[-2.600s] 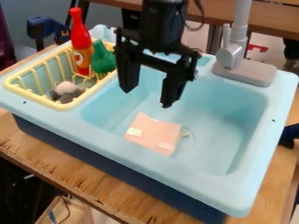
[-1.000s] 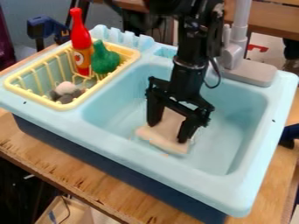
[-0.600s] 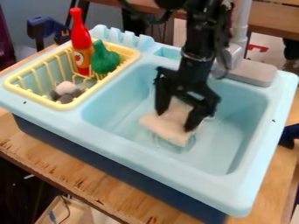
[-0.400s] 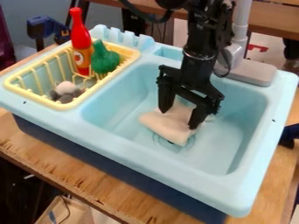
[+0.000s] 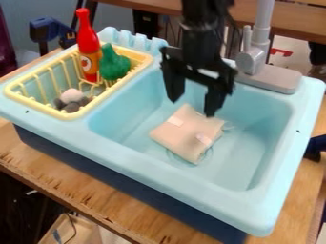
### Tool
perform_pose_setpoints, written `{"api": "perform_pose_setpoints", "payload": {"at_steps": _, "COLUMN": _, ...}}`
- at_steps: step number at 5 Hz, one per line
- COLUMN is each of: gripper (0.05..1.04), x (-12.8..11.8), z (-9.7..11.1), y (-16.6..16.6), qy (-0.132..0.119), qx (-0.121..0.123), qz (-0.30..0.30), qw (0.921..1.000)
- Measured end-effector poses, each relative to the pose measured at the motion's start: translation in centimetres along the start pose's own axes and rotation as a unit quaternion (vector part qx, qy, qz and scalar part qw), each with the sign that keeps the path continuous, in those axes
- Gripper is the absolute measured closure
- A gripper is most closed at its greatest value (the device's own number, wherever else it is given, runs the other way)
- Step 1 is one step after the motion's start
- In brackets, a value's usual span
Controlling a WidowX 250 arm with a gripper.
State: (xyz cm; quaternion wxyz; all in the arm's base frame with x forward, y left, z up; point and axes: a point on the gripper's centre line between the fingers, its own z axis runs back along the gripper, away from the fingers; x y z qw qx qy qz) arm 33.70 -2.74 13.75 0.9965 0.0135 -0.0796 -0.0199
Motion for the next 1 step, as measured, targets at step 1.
{"api": "perform_pose_setpoints", "payload": {"at_steps": 1, "gripper": 0.083, "x": -1.09, "z": 2.08, "y": -0.09, "qy": -0.012, "qx": -0.018, "qz": 0.000, "qw": 0.9998}}
